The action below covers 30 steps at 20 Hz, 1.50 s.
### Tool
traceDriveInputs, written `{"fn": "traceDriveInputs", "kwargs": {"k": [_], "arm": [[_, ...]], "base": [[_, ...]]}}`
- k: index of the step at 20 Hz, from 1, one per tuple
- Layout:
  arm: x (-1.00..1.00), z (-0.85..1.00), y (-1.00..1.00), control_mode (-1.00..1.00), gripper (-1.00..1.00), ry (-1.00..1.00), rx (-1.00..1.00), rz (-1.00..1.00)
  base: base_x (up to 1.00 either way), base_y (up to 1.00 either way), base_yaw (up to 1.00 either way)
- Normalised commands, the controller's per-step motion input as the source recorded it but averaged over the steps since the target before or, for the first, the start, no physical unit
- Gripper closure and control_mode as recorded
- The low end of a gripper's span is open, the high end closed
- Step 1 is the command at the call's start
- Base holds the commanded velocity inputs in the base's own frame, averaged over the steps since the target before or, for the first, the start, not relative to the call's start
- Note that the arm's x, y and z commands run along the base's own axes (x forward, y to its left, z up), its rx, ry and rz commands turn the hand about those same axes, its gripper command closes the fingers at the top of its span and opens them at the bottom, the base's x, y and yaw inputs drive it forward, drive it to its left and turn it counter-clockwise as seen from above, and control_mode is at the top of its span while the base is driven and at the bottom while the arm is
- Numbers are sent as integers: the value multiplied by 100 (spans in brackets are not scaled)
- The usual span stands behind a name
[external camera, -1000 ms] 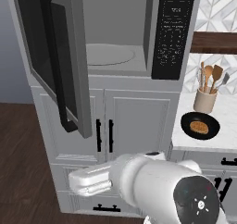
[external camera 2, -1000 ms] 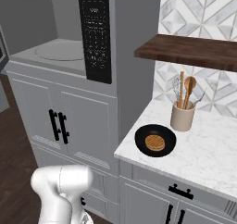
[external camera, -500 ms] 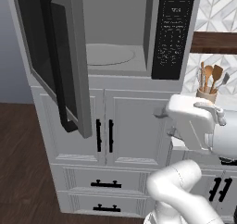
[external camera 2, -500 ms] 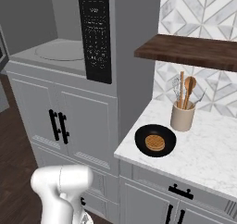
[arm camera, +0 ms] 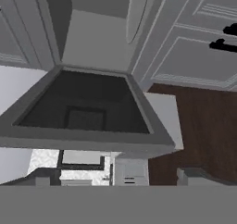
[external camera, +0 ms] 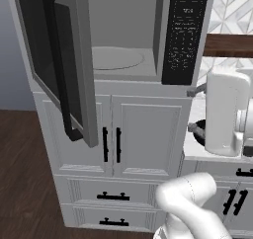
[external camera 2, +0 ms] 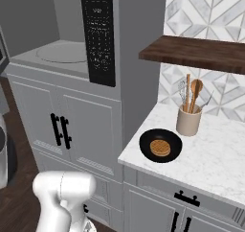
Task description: Open the microwave, place the bowl with waffle inside the microwave, then close the microwave door and turn it on.
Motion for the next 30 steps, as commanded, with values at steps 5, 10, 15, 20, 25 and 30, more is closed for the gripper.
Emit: {"fn": "traceDriveInputs", "kwargs": {"k": [5, 10, 15, 20, 25, 30], "arm": [[65, -48, 27, -100, -100, 32, 22, 9], [53, -37, 71, -100, -100, 6, 8, 13], [37, -6, 73, -100, -100, 0, 0, 16], [51, 0, 63, -100, -100, 1, 0, 17], [61, -5, 77, -100, -100, 0, 0, 18], [55, -10, 78, -100, -100, 1, 0, 18]], "base": [[0, 0, 0], [0, 0, 0], [0, 0, 0], [0, 0, 0], [0, 0, 0], [0, 0, 0]]}}
